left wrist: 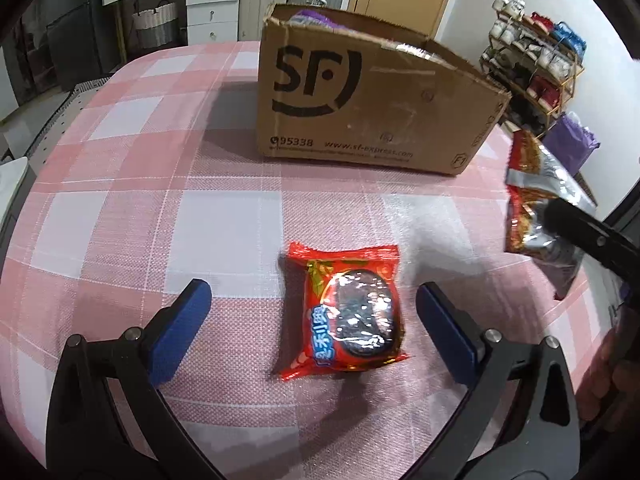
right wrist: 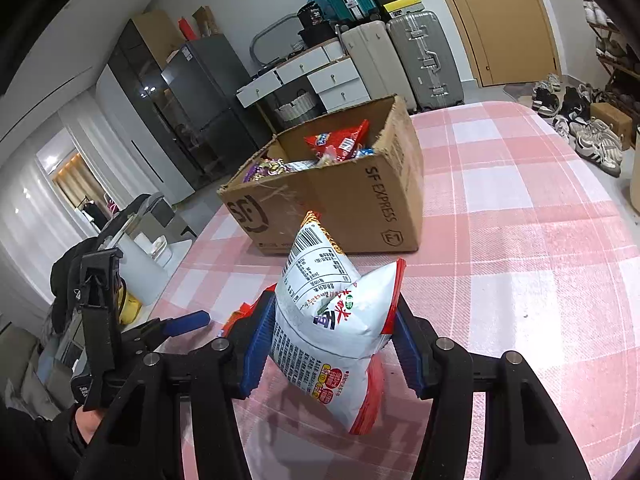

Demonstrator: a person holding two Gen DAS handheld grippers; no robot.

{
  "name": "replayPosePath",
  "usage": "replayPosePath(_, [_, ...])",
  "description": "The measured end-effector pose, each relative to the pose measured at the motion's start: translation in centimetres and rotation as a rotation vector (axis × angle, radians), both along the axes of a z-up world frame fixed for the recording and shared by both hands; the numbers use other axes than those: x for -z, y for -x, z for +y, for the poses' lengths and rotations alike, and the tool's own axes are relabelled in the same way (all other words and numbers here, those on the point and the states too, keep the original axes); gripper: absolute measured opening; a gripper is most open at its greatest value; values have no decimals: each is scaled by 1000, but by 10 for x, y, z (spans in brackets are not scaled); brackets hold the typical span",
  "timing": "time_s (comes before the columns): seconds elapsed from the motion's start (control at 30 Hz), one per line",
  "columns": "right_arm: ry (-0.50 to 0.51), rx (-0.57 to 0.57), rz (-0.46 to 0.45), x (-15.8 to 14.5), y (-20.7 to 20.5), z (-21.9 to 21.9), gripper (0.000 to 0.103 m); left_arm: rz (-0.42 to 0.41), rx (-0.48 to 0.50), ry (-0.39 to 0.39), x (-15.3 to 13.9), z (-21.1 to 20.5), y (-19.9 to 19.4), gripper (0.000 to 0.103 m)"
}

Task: Organize snacks
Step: 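Grasp the white-red chip bag with the right gripper while the left grasps the red Oreo pack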

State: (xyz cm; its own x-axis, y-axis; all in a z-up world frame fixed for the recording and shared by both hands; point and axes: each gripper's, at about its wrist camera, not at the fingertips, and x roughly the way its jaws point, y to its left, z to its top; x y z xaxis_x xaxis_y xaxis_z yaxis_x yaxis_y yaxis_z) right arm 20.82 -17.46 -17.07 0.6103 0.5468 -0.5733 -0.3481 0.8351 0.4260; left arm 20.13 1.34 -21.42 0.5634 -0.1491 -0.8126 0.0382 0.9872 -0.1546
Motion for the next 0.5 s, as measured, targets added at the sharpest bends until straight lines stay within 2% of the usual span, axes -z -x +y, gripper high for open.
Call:
replayPosePath(0.13, [-7,8,8,3,1,-4,56,19,-8,-16,7,-1,-6,100])
replayPosePath(0.33, [-11,12,10,2,3,-6,56,16,-7,-35,11,-2,-10,88])
replayPosePath(0.43, [-13,13,12,3,4,-7,56,1,-1,-56,11,-3,-9,69])
replayPosePath(0.5, [-12,14,14,3,6,-8,56,-10,14,-58,8,-6,-6,45])
